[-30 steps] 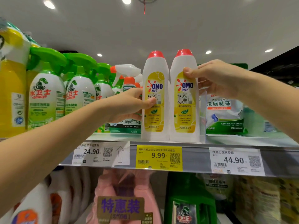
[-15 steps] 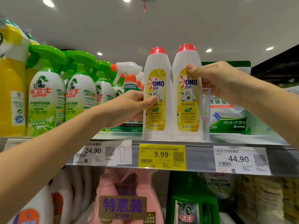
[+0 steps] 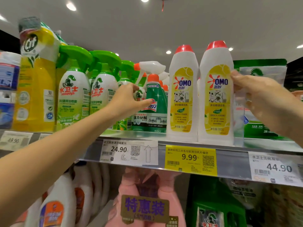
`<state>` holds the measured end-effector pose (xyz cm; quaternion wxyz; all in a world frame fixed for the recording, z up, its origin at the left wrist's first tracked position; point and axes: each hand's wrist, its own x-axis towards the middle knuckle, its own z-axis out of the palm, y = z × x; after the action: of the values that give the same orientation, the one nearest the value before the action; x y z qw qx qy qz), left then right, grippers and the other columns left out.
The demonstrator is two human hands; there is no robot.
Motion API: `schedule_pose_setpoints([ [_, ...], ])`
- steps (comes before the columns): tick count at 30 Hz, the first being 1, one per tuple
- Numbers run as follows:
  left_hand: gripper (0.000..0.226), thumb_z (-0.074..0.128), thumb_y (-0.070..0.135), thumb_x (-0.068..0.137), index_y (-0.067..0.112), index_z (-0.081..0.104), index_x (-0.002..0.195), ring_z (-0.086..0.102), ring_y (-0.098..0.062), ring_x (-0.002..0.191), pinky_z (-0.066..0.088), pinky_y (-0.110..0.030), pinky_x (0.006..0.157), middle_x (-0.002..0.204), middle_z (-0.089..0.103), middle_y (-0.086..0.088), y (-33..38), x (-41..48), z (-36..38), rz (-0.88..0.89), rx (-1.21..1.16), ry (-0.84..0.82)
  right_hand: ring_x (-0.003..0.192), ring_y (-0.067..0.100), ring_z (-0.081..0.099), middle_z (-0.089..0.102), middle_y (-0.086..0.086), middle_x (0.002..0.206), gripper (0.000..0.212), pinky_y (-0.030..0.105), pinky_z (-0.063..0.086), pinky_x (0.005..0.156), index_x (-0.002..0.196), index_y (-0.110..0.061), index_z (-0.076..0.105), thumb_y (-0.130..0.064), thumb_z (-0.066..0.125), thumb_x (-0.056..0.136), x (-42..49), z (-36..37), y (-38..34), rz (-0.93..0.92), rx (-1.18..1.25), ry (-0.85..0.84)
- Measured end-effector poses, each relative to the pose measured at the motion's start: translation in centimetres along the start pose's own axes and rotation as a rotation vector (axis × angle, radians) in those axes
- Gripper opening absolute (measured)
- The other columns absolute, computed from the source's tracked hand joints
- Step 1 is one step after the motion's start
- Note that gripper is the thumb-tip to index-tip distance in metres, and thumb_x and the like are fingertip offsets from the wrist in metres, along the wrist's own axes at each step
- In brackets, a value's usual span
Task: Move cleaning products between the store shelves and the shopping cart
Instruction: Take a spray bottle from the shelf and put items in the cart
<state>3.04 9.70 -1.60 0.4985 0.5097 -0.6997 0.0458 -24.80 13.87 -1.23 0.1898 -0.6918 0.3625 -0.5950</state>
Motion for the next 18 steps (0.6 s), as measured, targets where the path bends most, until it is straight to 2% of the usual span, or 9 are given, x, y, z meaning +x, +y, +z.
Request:
schedule_pose_setpoints([
  [2, 0.043, 0.066, 0.043, 0.086, 0.015, 0.050, 0.114, 0.048, -0.002, 0.076, 0.039, -0.014, 0.060, 0.088, 0.051, 0.010, 0.2, 0.6, 0.6, -0.048, 0.026, -0.094, 0.115, 0.015, 0.057, 0.072, -0.013, 0.094, 0.032, 0.049, 0.027, 0.116, 0.097, -0.024, 0.067, -0.048, 0.046, 0.095, 0.0, 0.2, 0.0, 0.002, 0.016, 0.025],
  [3, 0.038, 0.065, 0.046, 0.086, 0.021, 0.049, 0.109, 0.048, -0.002, 0.076, 0.038, -0.015, 0.059, 0.086, 0.050, 0.012, 0.5, 0.9, 0.7, -0.082, -0.008, -0.140, 0.113, 0.014, 0.058, 0.072, -0.012, 0.090, 0.031, 0.048, 0.027, 0.116, 0.093, -0.024, 0.066, -0.047, 0.046, 0.096, -0.1, 0.2, -0.1, -0.001, 0.027, 0.047],
  [7, 0.042, 0.062, 0.051, 0.085, 0.028, 0.052, 0.120, 0.051, -0.003, 0.082, 0.036, -0.017, 0.061, 0.098, 0.058, 0.009, 1.4, 2.2, 1.3, -0.116, -0.116, -0.290, 0.109, 0.016, 0.058, 0.069, -0.011, 0.087, 0.032, 0.048, 0.031, 0.114, 0.087, -0.022, 0.066, -0.046, 0.047, 0.097, -0.1, 0.3, -0.2, -0.035, 0.042, 0.093],
  [10, 0.053, 0.067, 0.047, 0.083, 0.022, 0.052, 0.127, 0.056, -0.007, 0.088, 0.041, -0.020, 0.064, 0.112, 0.063, 0.002, 1.0, 2.6, 1.9, -0.103, -0.115, -0.285, 0.113, 0.015, 0.059, 0.071, -0.012, 0.095, 0.027, 0.046, 0.032, 0.114, 0.093, -0.025, 0.066, -0.046, 0.048, 0.095, -0.3, 0.6, -0.3, -0.037, 0.035, 0.059],
  [12, 0.056, 0.068, 0.047, 0.082, 0.020, 0.052, 0.128, 0.060, -0.014, 0.096, 0.046, -0.022, 0.068, 0.113, 0.065, -0.001, 0.8, 2.5, 1.8, -0.109, -0.117, -0.275, 0.106, 0.008, 0.062, 0.073, -0.014, 0.091, 0.022, 0.037, 0.037, 0.108, 0.095, -0.026, 0.064, -0.042, 0.048, 0.096, -0.6, 1.0, -0.2, -0.048, 0.027, 0.030],
  [15, 0.041, 0.066, 0.044, 0.085, 0.020, 0.054, 0.117, 0.060, -0.009, 0.086, 0.043, -0.021, 0.062, 0.098, 0.065, 0.003, 1.0, 2.2, 1.3, -0.094, -0.116, -0.287, 0.084, -0.010, 0.065, 0.072, -0.023, 0.083, 0.019, 0.021, 0.041, 0.086, 0.099, -0.028, 0.062, -0.037, 0.046, 0.098, -1.1, 1.2, -0.2, -0.069, -0.001, 0.007],
  [16, 0.036, 0.064, 0.044, 0.087, 0.022, 0.053, 0.113, 0.058, -0.007, 0.082, 0.041, -0.020, 0.059, 0.093, 0.063, 0.006, 1.1, 2.1, 1.1, -0.089, -0.115, -0.299, 0.084, -0.010, 0.065, 0.072, -0.022, 0.085, 0.019, 0.021, 0.042, 0.084, 0.101, -0.028, 0.062, -0.037, 0.046, 0.098, -1.1, 1.2, -0.2, -0.068, -0.004, 0.005],
  [18, 0.027, 0.063, 0.043, 0.088, 0.027, 0.052, 0.107, 0.056, -0.004, 0.079, 0.039, -0.019, 0.058, 0.087, 0.061, 0.010, 1.4, 1.7, 0.5, -0.077, -0.118, -0.313, 0.097, 0.000, 0.065, 0.072, -0.014, 0.099, 0.023, 0.029, 0.045, 0.093, 0.109, -0.026, 0.062, -0.037, 0.047, 0.098, -1.1, 1.3, -0.2, -0.055, -0.006, 0.001],
])
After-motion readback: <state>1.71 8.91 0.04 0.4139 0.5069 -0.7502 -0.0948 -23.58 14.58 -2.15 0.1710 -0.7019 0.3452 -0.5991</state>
